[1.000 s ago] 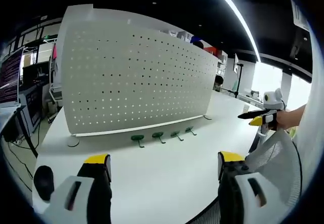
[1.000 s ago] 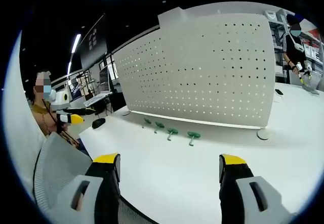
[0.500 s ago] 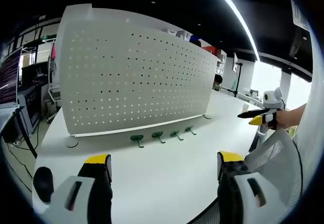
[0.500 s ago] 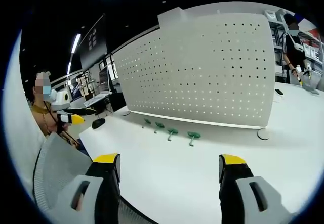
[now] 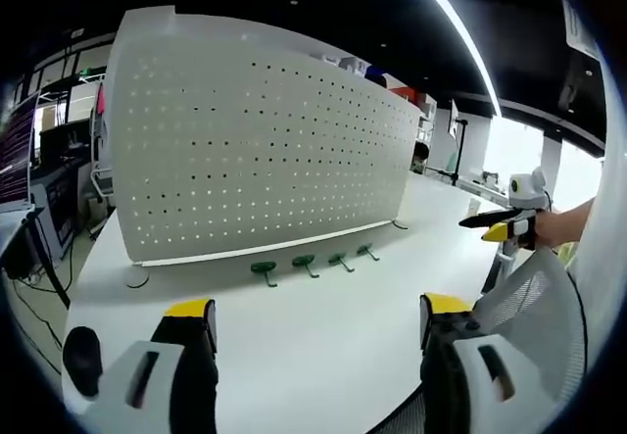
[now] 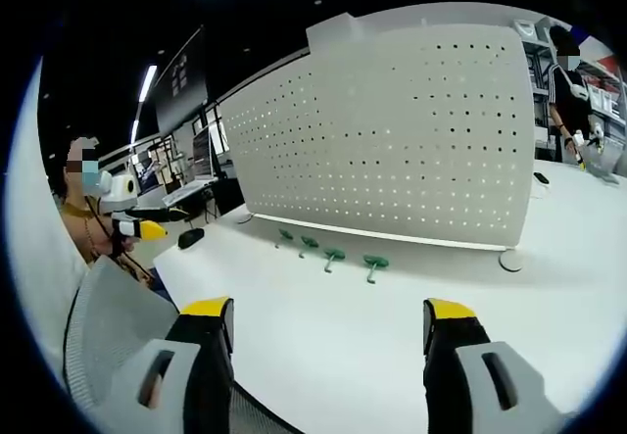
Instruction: Insert the hook assembly into the mounting plate slot until the hook locks in place.
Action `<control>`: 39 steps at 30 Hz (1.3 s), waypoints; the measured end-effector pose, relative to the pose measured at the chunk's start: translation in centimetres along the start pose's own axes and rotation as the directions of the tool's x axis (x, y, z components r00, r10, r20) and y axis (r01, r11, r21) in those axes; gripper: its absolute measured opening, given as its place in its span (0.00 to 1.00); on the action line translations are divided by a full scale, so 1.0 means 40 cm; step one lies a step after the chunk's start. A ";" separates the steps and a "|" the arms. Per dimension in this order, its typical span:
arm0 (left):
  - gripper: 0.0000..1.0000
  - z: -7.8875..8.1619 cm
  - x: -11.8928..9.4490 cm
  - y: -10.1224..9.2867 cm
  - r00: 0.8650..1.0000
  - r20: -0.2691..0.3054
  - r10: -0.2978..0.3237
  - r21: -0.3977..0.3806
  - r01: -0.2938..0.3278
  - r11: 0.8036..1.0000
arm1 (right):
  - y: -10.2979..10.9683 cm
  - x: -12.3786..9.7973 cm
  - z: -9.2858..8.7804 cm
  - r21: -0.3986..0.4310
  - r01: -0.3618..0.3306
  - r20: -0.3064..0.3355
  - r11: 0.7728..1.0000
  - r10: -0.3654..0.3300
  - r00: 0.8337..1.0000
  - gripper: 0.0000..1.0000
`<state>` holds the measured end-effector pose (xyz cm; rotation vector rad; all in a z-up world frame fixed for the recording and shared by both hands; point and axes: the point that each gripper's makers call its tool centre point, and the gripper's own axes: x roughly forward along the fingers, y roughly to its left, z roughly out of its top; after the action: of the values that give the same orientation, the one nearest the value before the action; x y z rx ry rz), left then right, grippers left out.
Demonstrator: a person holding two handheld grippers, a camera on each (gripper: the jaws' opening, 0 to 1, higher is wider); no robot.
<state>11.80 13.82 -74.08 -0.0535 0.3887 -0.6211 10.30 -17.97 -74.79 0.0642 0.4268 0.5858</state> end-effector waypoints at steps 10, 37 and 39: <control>0.88 -0.006 0.020 0.005 1.000 -0.025 -0.008 0.014 0.008 1.000 | -0.002 0.004 -0.001 0.007 0.002 0.002 1.000 -0.002 1.000 0.76; 0.89 -0.014 0.144 0.012 0.977 -0.190 -0.098 0.135 0.124 0.983 | 0.007 0.026 0.000 0.002 -0.013 -0.015 1.000 0.013 1.000 0.76; 0.89 -0.013 0.156 0.013 0.973 -0.202 -0.107 0.145 0.137 0.980 | 0.006 0.026 0.000 0.001 -0.012 -0.015 1.000 0.012 1.000 0.76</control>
<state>16.54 10.70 -76.75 0.1366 0.5263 -0.7805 10.96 -17.17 -75.12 0.0631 0.4418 0.5983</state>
